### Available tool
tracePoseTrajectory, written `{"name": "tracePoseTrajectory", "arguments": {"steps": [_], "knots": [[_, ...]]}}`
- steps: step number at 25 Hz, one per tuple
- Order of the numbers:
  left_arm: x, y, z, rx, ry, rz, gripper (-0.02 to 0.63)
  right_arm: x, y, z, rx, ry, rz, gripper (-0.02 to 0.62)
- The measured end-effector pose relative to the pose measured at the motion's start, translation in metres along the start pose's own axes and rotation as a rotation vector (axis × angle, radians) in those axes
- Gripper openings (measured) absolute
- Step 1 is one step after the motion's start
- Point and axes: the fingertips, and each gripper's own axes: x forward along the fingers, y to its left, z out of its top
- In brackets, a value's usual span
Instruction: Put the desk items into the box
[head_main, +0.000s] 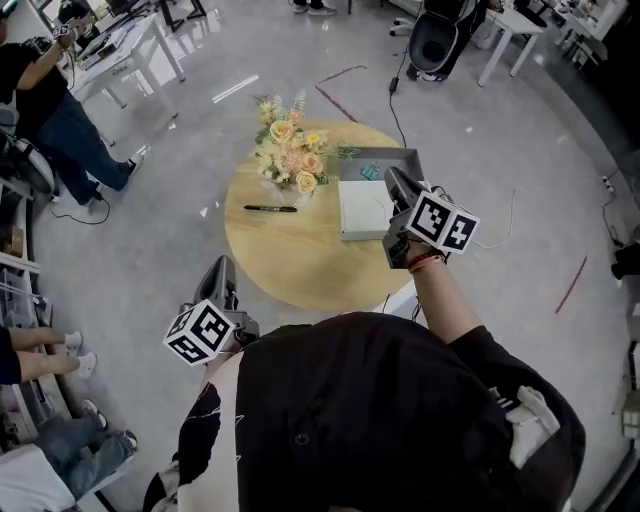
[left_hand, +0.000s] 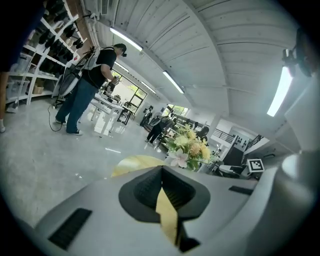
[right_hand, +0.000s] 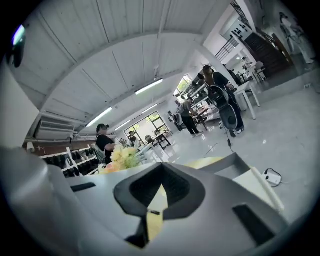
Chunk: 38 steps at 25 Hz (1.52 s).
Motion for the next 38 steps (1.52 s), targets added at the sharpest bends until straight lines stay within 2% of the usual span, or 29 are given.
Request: {"name": "tracePoseTrajectory", "arguments": {"steps": [8, 17, 22, 27, 38], "knots": [[-0.03, 0.005, -0.001, 0.041, 0.027, -0.057, 0.011, -0.029, 0.06, -0.062, -0.077, 0.049, -0.031, 0.005], [-0.068, 0.014, -0.017, 0.05, 0.052, -0.103, 0.011, -0.066, 0.098, -0.112, -0.079, 0.056, -0.042, 0.005], [-0.085, 0.014, -0.027, 0.066, 0.068, -0.131, 0.011, -0.08, 0.112, -0.144, -0.091, 0.095, -0.042, 0.006], [-0.099, 0.021, -0.036, 0.051, 0.071, -0.126, 0.011, -0.089, 0.124, -0.173, -0.108, 0.147, -0.031, 0.005], [-0.113, 0.018, -0.048, 0.047, 0.07, -0.135, 0.011, -0.098, 0.139, -0.197, -0.169, 0.207, 0.008, 0.006]]}}
